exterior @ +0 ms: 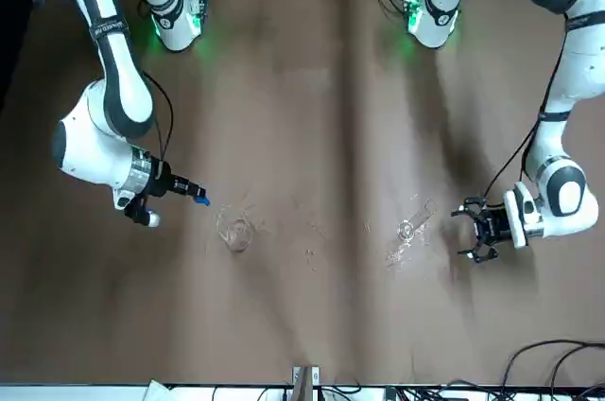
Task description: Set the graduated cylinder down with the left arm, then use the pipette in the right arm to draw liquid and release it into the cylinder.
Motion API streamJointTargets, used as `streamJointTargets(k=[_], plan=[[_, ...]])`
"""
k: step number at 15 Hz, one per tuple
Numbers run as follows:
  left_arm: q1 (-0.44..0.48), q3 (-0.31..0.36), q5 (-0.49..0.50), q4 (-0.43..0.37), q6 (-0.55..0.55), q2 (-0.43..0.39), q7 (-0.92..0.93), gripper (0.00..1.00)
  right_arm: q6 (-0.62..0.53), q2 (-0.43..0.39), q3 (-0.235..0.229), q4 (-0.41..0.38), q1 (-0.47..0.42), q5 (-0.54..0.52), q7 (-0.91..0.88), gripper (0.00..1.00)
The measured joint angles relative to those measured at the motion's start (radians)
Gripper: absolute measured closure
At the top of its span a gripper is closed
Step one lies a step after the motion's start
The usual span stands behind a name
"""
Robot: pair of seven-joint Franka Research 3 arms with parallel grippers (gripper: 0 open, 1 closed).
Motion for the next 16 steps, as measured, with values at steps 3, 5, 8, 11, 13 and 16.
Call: streamJointTargets(k=[3, 5, 8, 11, 13, 16], plan=[[-0.008, -0.002, -0.020, 0.000, -0.034, 0.011, 0.034, 0.00, 0.000, 0.000, 0.000, 0.001, 0.001, 0.001, 0.000, 0.72], [-0.011, -0.002, -0.047, 0.000, -0.052, 0.019, 0.060, 0.00, 0.000, 0.000, 0.000, 0.001, 0.002, 0.001, 0.000, 0.80], [-0.026, -0.004, -0.107, 0.000, -0.076, 0.039, 0.110, 0.00, 0.000, 0.000, 0.000, 0.002, 0.005, 0.001, 0.000, 0.85], [-0.054, -0.004, -0.116, 0.000, -0.077, 0.072, 0.178, 0.00, 0.000, 0.000, 0.000, 0.004, 0.009, 0.001, 0.000, 0.88], [-0.057, -0.005, -0.116, 0.000, -0.077, 0.084, 0.195, 0.00, 0.000, 0.000, 0.000, 0.009, 0.010, 0.001, 0.000, 0.88], [-0.070, -0.005, -0.116, 0.000, -0.079, 0.095, 0.201, 0.00, 0.000, 0.000, -0.001, 0.022, 0.010, 0.001, -0.001, 0.88]])
